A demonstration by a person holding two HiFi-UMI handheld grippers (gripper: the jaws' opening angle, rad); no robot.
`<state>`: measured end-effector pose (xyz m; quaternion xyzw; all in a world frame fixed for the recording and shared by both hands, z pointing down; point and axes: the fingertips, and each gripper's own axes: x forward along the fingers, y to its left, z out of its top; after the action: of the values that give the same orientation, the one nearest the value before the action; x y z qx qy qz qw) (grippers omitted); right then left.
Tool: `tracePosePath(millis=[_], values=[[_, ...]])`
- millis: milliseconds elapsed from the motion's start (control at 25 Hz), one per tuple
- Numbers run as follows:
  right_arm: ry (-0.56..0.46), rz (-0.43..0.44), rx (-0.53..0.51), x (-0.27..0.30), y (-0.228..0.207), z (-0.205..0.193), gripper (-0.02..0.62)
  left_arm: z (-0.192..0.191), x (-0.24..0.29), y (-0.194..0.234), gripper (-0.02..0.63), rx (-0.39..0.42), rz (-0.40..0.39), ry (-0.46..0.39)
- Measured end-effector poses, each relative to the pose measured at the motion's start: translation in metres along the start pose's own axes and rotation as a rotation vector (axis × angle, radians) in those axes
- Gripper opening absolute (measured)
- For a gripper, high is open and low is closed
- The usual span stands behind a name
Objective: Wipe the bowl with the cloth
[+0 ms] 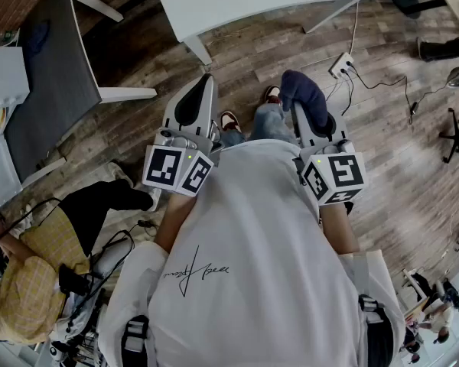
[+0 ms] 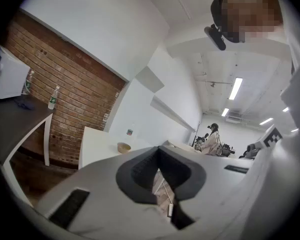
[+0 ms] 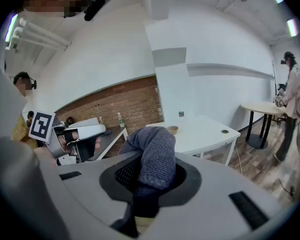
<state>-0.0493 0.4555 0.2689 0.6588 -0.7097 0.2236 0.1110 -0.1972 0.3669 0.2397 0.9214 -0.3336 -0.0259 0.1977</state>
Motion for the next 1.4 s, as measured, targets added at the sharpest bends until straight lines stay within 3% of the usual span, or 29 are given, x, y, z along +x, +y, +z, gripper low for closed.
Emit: tracePosePath(millis=[320,640,1080,1400], values=[[-0.012,0.03,-0.007,0.002,0.015,-0.001,0.07,0.001,0.0,0.001,-0.004,0.018,0.002,0.011],[-0.011,0.109,0.025,0.023,0.012,0.005,0.071,-0.015,0.022,0.008,-0.005,0.029,-0.007,0.11],[0.04,0.136,0.057,0.076,-0.039,0.023,0.071,-0.014,0.083,0.027,-0.003,0.044,0.086,0.165],[0.053,0.195,0.022,0.122,-0.084,0.054,0.071,-0.004,0.15,0.029,-0.003,0.105,0.128,0.182]])
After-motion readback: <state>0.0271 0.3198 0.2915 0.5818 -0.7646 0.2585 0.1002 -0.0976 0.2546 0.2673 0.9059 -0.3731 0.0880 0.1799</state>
